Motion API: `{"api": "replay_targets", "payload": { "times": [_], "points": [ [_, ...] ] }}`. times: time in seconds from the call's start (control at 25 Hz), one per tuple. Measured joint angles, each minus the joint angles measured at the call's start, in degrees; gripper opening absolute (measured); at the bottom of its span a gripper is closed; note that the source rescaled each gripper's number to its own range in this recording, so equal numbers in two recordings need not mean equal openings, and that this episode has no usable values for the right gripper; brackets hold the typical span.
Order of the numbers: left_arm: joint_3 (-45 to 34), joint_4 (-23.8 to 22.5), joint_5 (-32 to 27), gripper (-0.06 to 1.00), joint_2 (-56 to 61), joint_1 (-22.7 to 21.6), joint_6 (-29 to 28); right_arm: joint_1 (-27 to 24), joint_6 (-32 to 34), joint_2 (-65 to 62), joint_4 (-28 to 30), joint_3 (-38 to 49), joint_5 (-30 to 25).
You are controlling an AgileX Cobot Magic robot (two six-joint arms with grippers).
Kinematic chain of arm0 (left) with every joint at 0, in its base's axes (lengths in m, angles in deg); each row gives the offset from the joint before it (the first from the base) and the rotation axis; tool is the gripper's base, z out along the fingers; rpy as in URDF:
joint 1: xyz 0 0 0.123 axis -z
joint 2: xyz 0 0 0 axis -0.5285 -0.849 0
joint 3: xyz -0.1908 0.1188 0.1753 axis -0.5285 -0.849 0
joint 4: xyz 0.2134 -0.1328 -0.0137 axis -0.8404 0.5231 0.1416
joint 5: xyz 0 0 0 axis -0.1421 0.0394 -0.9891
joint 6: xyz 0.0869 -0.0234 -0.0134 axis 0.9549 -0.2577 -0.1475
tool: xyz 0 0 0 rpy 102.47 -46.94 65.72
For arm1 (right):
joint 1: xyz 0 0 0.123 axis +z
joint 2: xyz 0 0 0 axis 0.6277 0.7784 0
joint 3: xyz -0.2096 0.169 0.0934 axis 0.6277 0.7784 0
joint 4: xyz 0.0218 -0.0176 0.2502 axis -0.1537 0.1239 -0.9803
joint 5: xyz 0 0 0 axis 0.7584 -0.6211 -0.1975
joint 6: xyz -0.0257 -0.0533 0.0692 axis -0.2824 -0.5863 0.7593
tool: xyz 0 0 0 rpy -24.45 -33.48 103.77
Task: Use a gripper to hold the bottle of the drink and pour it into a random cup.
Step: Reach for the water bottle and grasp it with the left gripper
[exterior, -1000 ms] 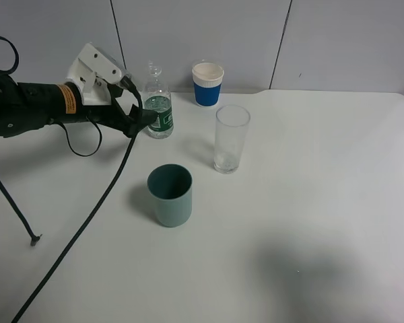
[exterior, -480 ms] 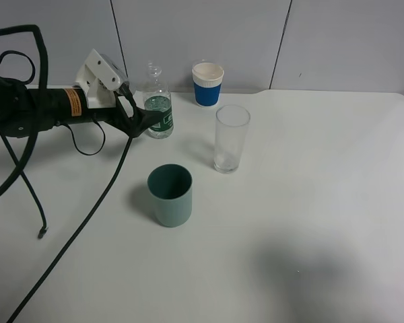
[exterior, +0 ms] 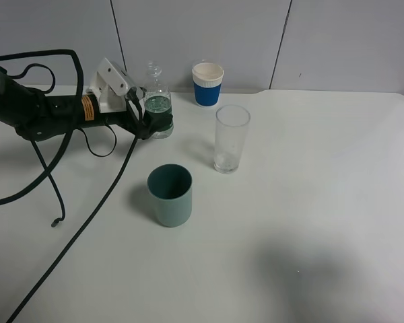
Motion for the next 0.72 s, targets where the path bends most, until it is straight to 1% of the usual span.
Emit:
{"api": "replay_targets", "payload": {
  "times": [0.32,0.72],
  "points": [
    [3.65,-0.08,1.49,0.92,-3.41,0.32,-2.18,0.0,0.0,0.0,0.0,0.0,0.0],
    [6.76,-0.71,1.95,0.92,-7.01,1.99,-2.57,0.0,0.0,0.0,0.0,0.0,0.0]
  ]
}}
